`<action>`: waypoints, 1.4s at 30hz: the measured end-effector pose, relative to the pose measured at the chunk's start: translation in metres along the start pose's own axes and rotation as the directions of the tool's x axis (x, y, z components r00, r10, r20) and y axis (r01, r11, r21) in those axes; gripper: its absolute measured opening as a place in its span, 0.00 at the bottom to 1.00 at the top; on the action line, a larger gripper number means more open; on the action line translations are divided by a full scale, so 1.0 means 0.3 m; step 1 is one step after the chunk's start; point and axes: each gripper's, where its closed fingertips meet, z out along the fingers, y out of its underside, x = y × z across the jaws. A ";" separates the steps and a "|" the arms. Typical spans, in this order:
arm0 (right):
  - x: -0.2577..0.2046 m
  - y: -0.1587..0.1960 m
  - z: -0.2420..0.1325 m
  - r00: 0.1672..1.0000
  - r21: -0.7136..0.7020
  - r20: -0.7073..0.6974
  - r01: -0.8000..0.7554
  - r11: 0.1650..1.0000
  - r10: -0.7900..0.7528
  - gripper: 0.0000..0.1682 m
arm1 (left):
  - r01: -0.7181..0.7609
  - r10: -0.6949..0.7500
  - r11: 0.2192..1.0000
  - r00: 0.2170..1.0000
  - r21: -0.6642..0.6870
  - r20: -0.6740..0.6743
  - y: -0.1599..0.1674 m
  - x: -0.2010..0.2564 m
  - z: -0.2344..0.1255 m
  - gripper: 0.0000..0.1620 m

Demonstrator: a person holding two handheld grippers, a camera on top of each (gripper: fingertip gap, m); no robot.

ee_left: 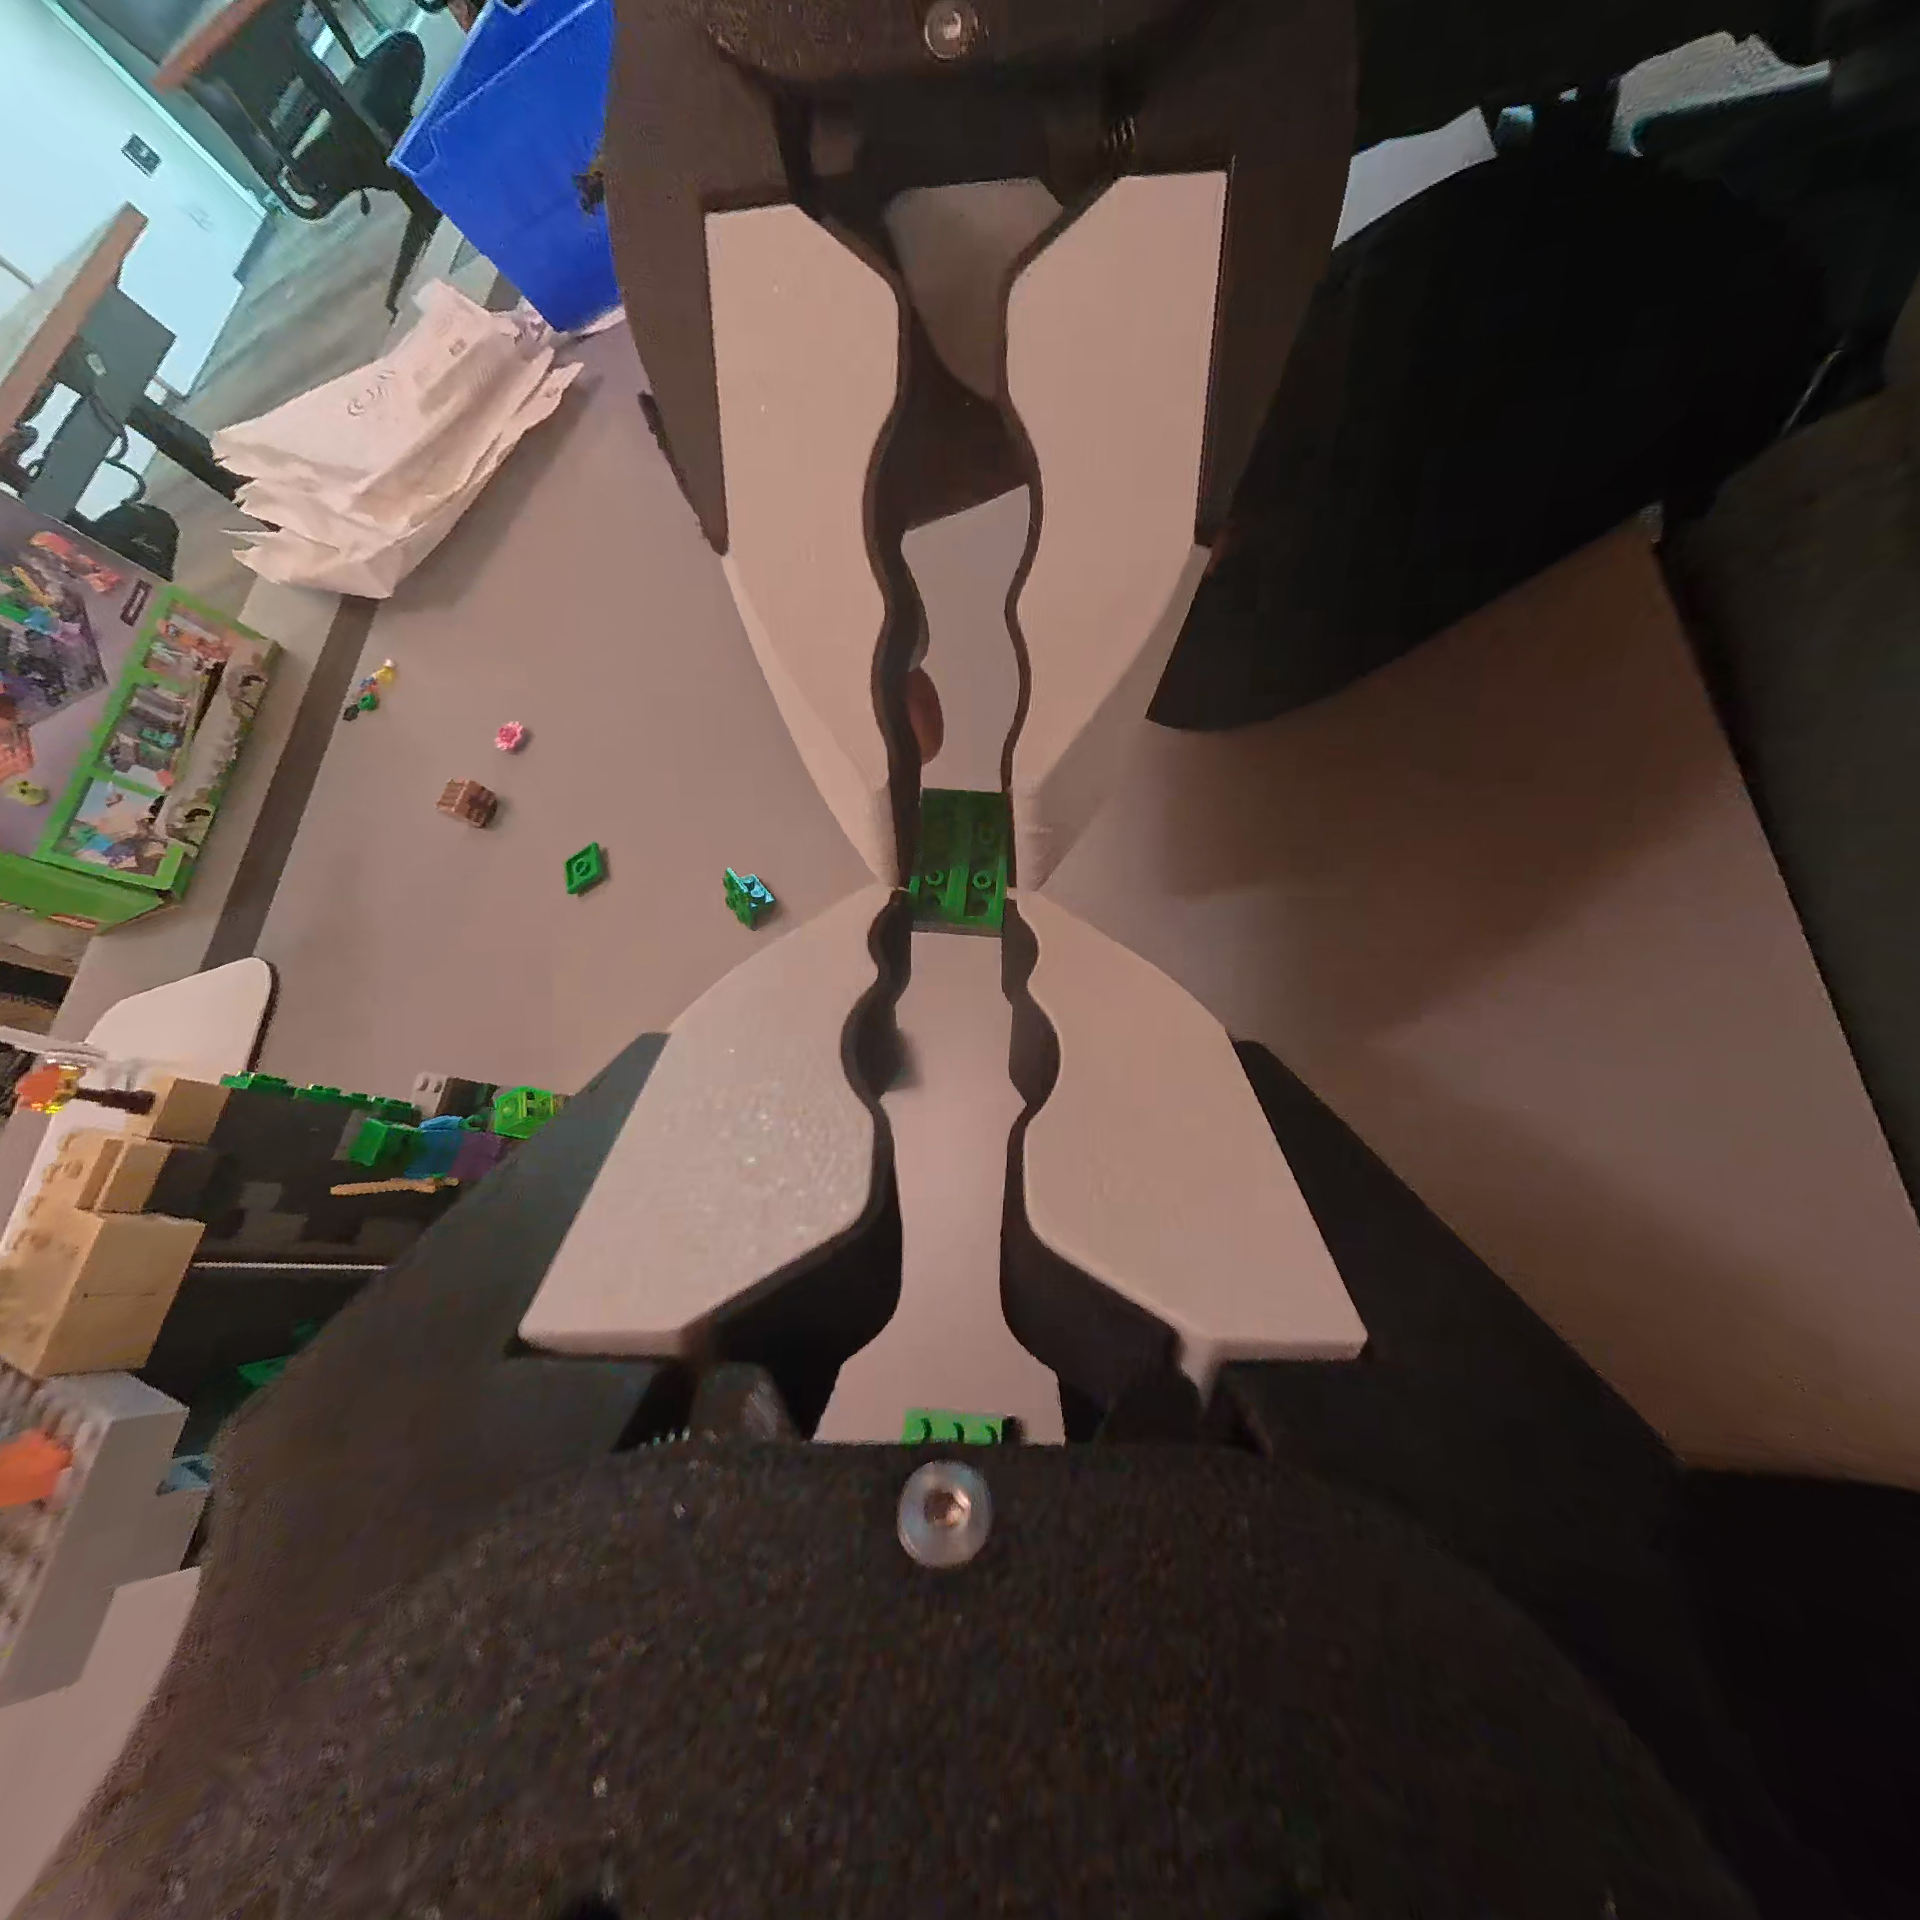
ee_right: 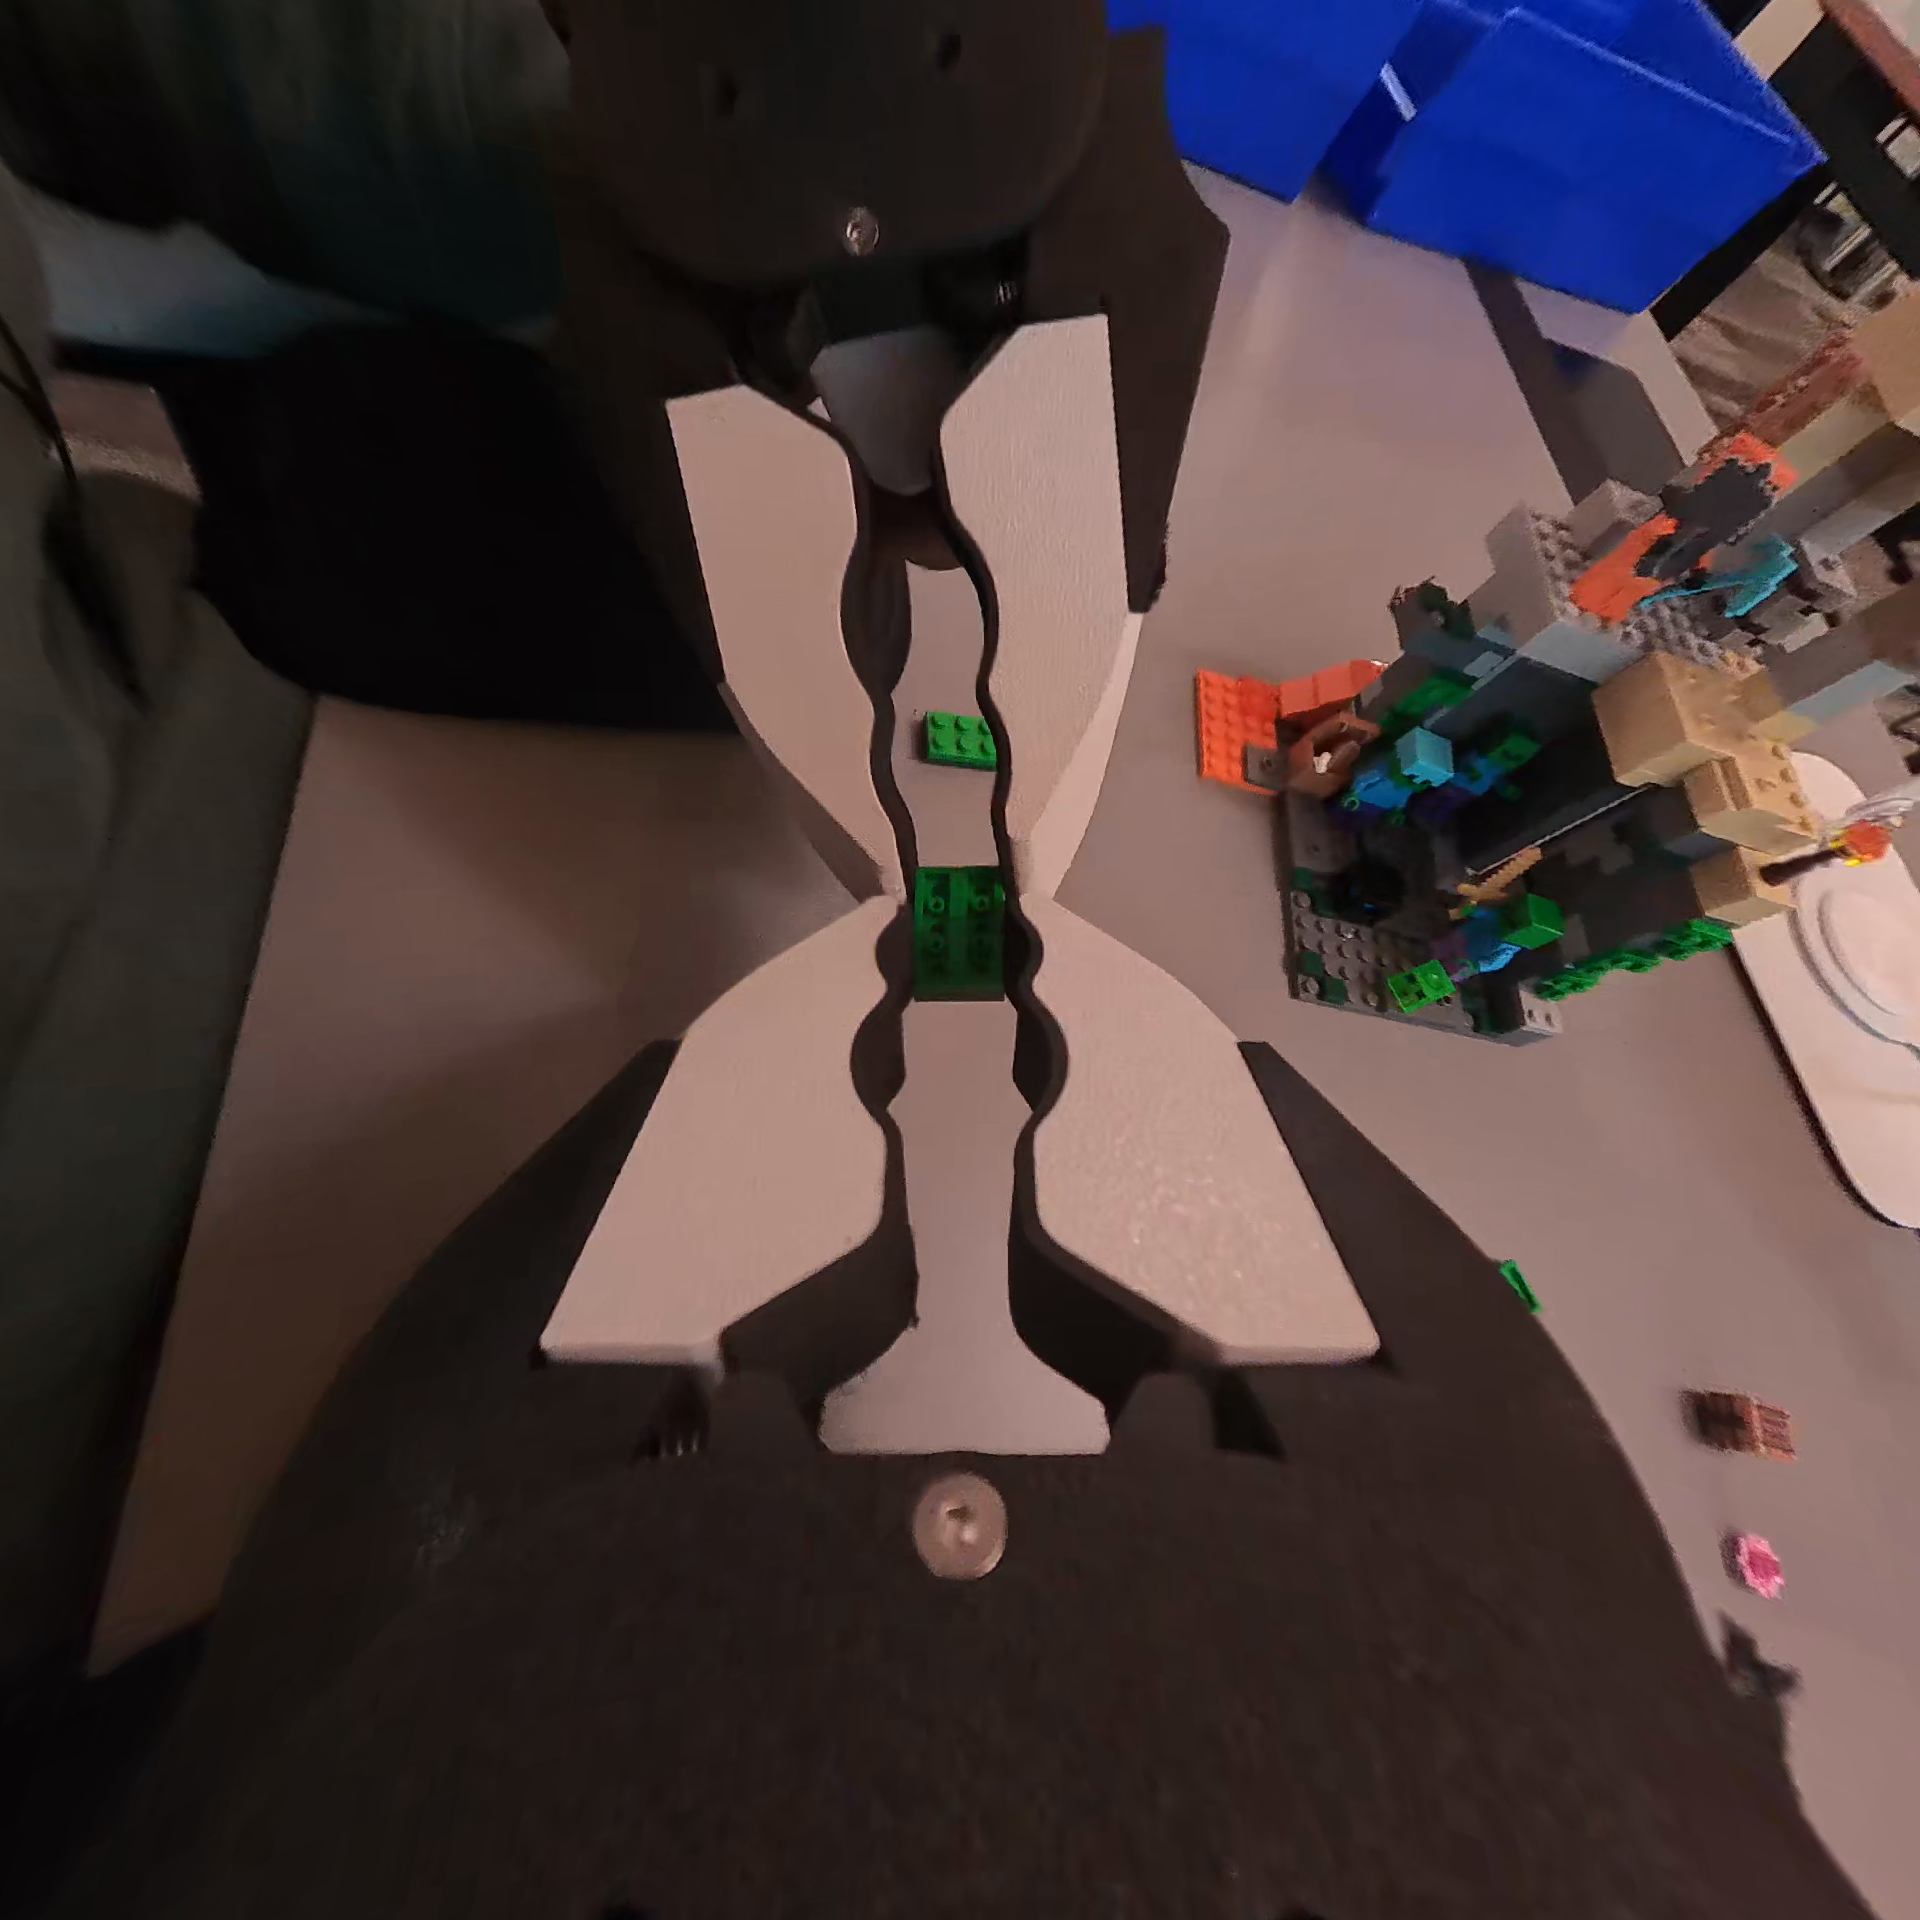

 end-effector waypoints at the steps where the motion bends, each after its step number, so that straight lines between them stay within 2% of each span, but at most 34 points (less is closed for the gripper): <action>1: 0.000 -0.002 0.001 1.000 0.003 -0.001 0.001 1.000 -0.001 0.10 | 0.002 -0.002 1.000 1.000 0.004 0.002 0.000 0.000 -0.001 0.10; 5: 0.008 -0.021 0.002 1.000 0.079 -0.005 -0.028 0.997 0.028 0.10 | 0.018 -0.019 0.998 1.000 0.053 0.009 -0.006 -0.009 -0.016 0.10; 9: 0.028 -0.057 -0.013 0.995 0.207 0.024 -0.105 0.973 0.102 0.09 | 0.067 -0.070 0.983 0.998 0.168 0.010 -0.032 -0.032 -0.038 0.11; 13: 0.041 -0.111 -0.035 0.973 0.368 0.117 -0.231 0.901 0.201 0.09 | 0.176 -0.165 0.930 0.984 0.322 -0.062 -0.079 -0.047 -0.076 0.14; 16: 0.046 -0.136 -0.050 0.951 0.461 0.187 -0.306 0.833 0.246 0.09 | 0.223 -0.203 0.895 0.975 0.386 -0.093 -0.097 -0.058 -0.095 0.10; 21: 0.048 -0.109 -0.033 0.951 0.440 0.181 -0.307 0.844 0.252 0.09 | 0.232 -0.209 0.909 0.972 0.345 -0.104 -0.071 -0.054 -0.076 0.10; 26: 0.052 -0.056 0.005 0.973 0.324 0.099 -0.231 0.918 0.210 0.10 | 0.172 -0.163 0.955 0.985 0.241 -0.054 -0.016 -0.053 -0.045 0.09; 30: 0.048 -0.041 0.025 0.986 0.265 0.053 -0.167 0.950 0.158 0.12 | 0.153 -0.145 0.966 0.988 0.210 -0.053 0.005 -0.045 -0.039 0.09; 35: 0.041 -0.045 0.026 0.988 0.257 0.048 -0.152 0.954 0.145 0.09 | 0.152 -0.144 0.966 0.988 0.211 -0.053 0.005 -0.041 -0.043 0.09; 42: 0.033 -0.068 0.019 0.980 0.305 0.085 -0.197 0.932 0.179 0.09 | 0.226 -0.203 0.932 0.973 0.283 -0.107 -0.011 -0.033 -0.061 0.10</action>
